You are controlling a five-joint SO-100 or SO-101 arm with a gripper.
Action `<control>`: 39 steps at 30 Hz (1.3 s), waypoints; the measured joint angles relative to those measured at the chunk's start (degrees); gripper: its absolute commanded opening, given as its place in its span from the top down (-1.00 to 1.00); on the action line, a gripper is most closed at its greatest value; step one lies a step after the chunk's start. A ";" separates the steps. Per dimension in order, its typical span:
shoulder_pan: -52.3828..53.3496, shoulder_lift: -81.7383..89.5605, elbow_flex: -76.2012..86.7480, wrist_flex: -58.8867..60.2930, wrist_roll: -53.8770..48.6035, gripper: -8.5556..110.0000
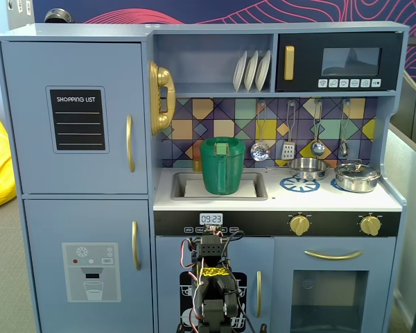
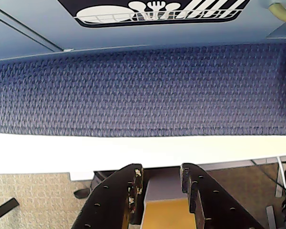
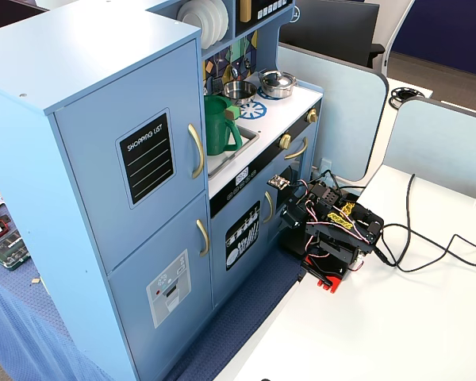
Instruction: Open the left cabinet door
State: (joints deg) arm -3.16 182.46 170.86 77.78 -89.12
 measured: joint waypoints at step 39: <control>-31.11 -28.56 -40.08 -54.84 -2.37 0.50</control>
State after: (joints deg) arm -34.28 153.90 130.78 22.94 -91.49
